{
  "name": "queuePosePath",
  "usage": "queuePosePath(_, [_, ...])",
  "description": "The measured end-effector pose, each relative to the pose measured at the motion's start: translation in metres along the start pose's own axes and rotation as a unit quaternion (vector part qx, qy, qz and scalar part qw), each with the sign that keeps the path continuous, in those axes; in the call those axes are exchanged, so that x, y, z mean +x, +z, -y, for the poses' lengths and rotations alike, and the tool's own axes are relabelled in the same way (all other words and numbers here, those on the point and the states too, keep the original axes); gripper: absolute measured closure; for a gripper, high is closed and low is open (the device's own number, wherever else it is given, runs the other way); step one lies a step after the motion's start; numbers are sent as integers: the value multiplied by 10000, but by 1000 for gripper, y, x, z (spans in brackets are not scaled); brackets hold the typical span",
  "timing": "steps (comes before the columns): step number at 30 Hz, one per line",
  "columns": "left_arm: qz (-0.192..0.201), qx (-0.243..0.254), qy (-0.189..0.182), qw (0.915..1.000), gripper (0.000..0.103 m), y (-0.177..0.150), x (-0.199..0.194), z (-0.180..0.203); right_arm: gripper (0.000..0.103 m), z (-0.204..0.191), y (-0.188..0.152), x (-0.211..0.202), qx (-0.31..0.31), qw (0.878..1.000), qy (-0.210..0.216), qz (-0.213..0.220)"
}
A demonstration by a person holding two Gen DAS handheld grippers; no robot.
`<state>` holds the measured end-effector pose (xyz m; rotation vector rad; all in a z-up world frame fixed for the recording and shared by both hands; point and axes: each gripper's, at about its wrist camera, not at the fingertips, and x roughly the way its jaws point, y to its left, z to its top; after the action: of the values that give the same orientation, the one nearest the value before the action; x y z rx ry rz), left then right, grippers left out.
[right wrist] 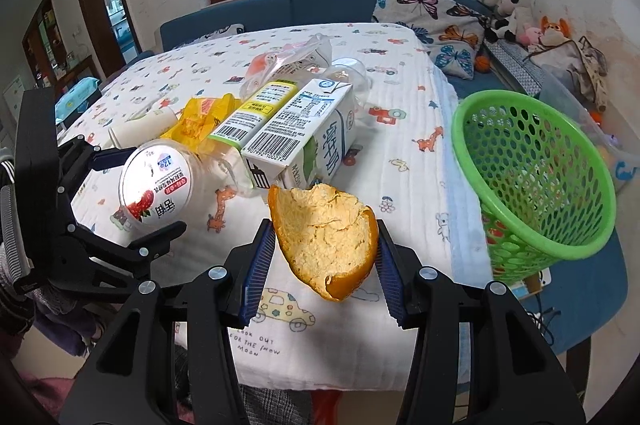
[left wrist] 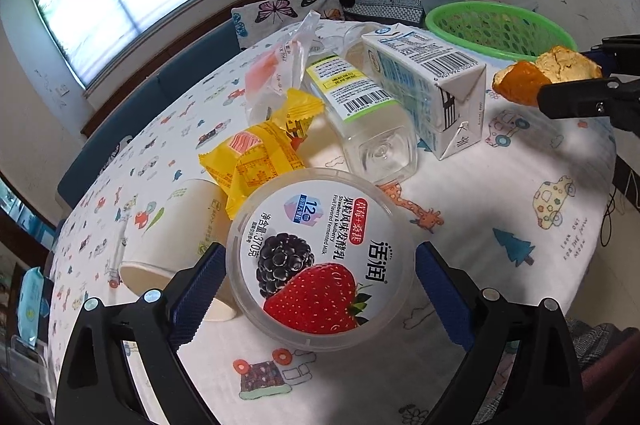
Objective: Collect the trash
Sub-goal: 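Grasp the bread slice with the right tool while the left tool grasps the yogurt cup, then drop the bread and yogurt cup into the green basket with both tools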
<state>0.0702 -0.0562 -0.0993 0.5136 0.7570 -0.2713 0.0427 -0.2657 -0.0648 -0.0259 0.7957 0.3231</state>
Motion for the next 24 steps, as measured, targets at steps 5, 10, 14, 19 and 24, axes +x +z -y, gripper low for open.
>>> queuePosePath(5, [48,83,7,10000,14,0,-1,4,53,2,1,-1,6,10000,-36,7])
queuePosePath(10, [138,-112,-176,9997,14,2,-6,-1,53,8,4,-5,73,9999,-86,59])
queuePosePath(14, [256,-267,-360,9987,15,4,-17,-8,53,17,8,-8,183,9997,-130,101])
queuePosePath(19, [424,-643,-757,9941,15,13,-36,-22,53,37,14,-15,383,9988,-231,178])
queuePosePath(24, [695,-951,-1118,9867,15,35,-55,-34,53,74,26,-20,707,9961,-475,227])
